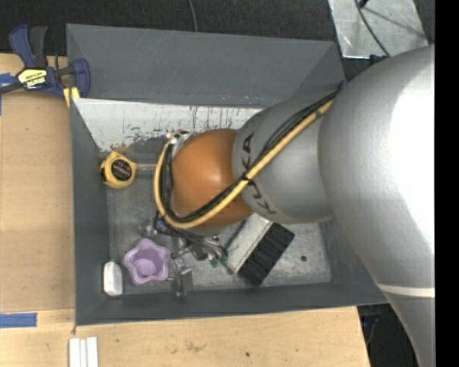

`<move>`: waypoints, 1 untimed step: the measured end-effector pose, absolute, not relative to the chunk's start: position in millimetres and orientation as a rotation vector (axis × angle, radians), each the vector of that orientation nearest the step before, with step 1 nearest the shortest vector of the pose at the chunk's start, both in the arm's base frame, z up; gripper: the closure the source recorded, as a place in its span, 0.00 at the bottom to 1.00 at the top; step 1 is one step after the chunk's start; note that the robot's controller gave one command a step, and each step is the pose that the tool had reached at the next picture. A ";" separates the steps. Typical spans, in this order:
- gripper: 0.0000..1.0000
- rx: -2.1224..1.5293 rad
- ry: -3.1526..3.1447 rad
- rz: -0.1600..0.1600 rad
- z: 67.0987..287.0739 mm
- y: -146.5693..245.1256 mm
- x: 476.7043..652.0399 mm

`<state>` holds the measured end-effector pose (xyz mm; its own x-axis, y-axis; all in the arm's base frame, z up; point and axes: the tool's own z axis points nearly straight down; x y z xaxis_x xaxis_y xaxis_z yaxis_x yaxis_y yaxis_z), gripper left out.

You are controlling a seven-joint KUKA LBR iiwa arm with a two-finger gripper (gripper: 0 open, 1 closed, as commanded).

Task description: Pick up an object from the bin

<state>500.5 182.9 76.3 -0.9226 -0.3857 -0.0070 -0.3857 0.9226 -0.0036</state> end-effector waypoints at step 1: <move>1.00 -0.475 3.088 0.005 74.5 237.9 493.5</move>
Offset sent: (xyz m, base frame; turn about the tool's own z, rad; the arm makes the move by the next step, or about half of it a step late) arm 0.0000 0.0000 0.0000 0.0000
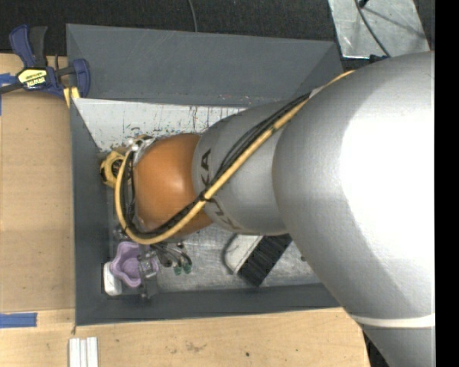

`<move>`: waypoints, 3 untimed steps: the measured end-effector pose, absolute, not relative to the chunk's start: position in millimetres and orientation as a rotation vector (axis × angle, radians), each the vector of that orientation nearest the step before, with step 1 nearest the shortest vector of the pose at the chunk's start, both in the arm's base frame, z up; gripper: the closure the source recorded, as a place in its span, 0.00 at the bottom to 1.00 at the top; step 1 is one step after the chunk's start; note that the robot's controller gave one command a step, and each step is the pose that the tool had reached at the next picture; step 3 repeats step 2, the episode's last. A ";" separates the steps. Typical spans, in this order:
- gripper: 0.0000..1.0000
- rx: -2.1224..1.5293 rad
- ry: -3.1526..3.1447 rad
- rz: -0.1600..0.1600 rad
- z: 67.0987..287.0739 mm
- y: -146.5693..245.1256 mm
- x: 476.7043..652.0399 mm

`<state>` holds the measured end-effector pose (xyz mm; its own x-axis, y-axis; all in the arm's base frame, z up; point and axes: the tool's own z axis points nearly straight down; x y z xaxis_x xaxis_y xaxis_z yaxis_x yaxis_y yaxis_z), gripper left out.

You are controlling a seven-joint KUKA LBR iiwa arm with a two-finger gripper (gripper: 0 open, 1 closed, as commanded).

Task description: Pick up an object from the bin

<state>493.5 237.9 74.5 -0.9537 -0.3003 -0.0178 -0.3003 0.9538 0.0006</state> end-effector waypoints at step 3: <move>1.00 -0.467 3.097 0.003 252.3 210.3 496.4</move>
Offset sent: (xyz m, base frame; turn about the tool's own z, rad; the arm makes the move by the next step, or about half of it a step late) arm 0.0005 -0.0275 0.1740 0.0040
